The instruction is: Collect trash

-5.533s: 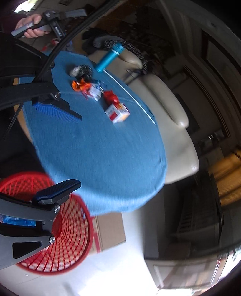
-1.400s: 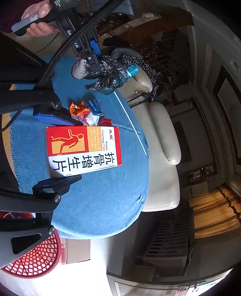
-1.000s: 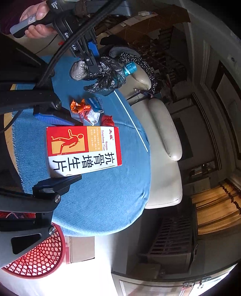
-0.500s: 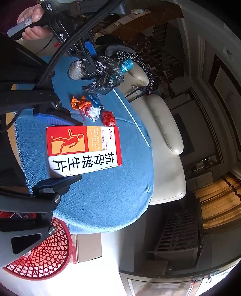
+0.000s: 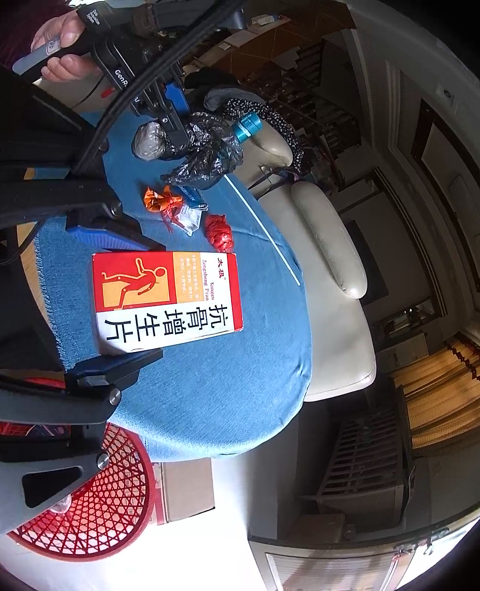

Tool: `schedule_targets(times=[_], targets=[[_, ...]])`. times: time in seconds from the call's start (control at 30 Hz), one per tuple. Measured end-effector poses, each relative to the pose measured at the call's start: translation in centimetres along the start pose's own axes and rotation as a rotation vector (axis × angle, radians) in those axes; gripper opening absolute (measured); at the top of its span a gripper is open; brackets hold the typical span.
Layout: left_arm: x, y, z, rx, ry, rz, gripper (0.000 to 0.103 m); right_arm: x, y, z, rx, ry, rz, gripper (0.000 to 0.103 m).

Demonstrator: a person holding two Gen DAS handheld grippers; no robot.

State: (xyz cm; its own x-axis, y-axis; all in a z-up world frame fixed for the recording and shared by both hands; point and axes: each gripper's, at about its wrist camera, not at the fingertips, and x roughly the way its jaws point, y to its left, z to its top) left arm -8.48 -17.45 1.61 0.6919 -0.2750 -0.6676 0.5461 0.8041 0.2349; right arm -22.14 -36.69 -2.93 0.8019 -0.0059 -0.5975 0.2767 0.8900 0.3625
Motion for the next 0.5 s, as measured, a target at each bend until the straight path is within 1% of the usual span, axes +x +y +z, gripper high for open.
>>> schedule_targets(times=[0.5], targets=[[0.4,-1.7,-0.1,0.034,0.009,-0.018,0.035,-0.2,-1.9,-0.5,0.042,0.009,-0.011,0.051]])
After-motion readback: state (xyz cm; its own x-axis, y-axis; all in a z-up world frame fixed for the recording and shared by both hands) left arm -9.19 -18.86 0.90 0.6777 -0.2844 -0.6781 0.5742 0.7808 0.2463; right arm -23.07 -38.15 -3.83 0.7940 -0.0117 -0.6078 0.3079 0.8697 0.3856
